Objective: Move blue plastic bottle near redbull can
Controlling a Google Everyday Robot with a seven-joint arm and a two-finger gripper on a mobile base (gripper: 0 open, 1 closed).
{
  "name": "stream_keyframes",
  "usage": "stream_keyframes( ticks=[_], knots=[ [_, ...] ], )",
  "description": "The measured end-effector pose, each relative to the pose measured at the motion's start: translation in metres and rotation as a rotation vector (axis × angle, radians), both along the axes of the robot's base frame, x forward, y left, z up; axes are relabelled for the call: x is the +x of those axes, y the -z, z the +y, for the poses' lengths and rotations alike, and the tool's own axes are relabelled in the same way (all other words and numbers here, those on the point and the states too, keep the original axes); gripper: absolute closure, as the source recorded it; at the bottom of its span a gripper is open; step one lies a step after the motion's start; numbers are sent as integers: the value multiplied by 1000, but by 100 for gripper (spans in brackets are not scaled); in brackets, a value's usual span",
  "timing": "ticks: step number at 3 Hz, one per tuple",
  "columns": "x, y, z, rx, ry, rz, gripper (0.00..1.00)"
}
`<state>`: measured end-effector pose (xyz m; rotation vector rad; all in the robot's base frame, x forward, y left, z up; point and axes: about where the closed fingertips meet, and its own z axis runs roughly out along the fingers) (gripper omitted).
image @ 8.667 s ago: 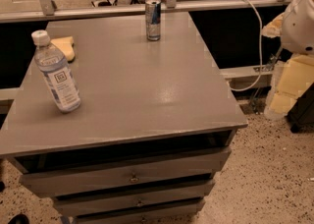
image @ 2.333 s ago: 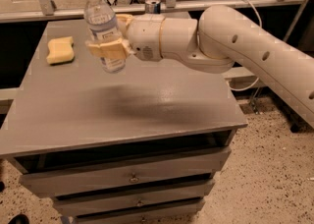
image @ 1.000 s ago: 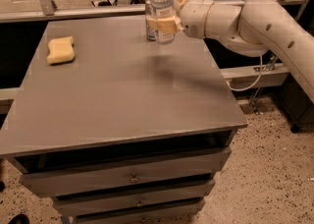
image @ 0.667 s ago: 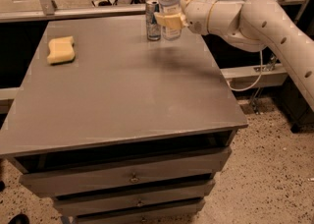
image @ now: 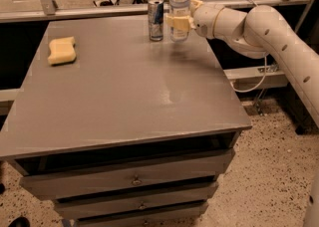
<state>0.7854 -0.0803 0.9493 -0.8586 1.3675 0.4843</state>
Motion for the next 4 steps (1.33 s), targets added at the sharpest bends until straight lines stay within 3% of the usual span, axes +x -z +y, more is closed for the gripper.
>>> stream_keyframes(
  ticks=[1,2,4],
  knots=[
    [6,13,-3,31,16,30,100],
    [13,19,-8,49,28,47,82],
    [20,21,-16,88,55,77,35]
  ],
)
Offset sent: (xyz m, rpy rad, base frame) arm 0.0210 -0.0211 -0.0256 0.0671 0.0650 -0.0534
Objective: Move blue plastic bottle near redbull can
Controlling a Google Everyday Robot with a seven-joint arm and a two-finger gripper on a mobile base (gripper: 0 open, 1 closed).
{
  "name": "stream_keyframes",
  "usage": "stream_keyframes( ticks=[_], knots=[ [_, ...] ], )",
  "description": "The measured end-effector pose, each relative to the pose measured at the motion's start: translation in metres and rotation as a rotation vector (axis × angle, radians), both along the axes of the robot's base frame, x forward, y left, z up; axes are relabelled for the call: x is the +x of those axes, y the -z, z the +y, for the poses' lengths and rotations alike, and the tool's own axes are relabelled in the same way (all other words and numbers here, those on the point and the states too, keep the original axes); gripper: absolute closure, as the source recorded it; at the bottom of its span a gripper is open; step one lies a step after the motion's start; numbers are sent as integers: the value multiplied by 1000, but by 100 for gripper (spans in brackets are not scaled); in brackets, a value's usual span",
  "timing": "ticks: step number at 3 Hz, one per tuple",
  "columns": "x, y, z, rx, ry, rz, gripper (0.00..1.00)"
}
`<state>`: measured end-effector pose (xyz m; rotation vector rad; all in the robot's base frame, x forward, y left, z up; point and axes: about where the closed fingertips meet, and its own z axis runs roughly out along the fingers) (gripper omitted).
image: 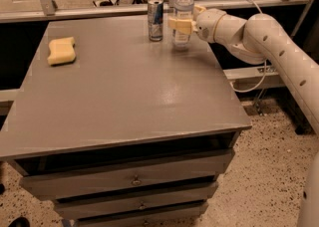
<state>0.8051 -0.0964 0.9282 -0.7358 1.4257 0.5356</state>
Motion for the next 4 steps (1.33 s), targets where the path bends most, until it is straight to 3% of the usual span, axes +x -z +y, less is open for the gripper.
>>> stream_keyframes(
  ticks=[1,2,3,4],
  knots=[
    [2,0,1,18,-5,28,12],
    [4,9,11,47,-31,69,0],
    [-7,-1,7,37,-41,63,0],
    [-38,-26,-14,-5,-34,45,0]
  ],
)
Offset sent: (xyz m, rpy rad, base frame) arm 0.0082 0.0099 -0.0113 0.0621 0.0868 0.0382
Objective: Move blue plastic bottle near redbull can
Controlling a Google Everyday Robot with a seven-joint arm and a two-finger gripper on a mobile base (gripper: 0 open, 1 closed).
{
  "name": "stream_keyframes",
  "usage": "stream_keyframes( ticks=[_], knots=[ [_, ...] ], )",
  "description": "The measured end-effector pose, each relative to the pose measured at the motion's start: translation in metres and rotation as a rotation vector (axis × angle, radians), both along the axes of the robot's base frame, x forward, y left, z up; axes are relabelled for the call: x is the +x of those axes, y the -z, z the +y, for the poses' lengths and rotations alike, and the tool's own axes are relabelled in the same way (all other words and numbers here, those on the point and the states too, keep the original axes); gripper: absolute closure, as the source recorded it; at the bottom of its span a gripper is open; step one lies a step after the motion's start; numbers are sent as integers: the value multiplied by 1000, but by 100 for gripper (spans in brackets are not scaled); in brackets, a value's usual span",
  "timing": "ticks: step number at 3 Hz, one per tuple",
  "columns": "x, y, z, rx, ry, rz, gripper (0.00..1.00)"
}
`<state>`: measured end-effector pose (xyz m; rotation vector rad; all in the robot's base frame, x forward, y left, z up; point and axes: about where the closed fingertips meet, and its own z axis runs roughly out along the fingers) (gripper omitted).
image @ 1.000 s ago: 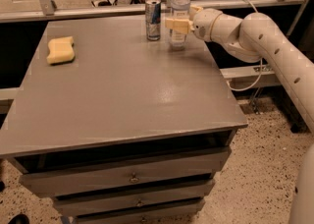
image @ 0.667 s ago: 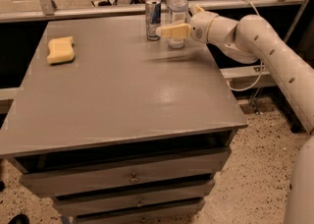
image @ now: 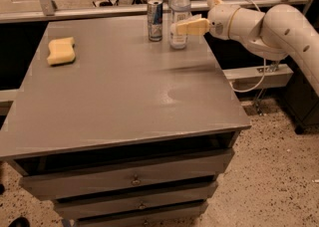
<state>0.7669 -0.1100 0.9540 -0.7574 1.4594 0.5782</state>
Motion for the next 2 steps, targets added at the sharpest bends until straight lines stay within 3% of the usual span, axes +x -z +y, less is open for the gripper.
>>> stream_keyframes(
  ticks=[2],
  knots=[
    [-95,-50,-38,-58,-8,-41,0]
  ],
)
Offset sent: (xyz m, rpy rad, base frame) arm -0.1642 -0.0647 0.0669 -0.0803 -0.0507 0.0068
